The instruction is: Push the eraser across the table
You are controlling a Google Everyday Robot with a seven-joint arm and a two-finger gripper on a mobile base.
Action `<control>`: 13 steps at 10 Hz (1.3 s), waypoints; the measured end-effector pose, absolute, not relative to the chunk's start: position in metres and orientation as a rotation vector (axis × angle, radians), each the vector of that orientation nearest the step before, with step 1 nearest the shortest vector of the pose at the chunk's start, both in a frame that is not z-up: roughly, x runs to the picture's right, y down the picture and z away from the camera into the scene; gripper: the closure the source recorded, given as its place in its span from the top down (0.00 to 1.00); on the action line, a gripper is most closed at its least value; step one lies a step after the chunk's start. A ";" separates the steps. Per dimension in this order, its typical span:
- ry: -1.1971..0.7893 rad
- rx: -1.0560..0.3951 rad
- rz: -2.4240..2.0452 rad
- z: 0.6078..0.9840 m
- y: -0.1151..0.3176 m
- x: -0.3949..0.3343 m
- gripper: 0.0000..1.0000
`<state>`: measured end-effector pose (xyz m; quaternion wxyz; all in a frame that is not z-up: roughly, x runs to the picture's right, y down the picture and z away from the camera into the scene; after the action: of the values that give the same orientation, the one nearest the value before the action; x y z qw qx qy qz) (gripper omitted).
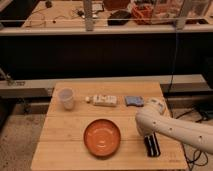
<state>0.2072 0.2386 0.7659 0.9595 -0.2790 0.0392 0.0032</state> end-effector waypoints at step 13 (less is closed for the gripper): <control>0.056 -0.542 -0.023 0.769 0.241 0.209 0.00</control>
<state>0.2092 0.2409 0.7694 0.9631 -0.2676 0.0277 -0.0112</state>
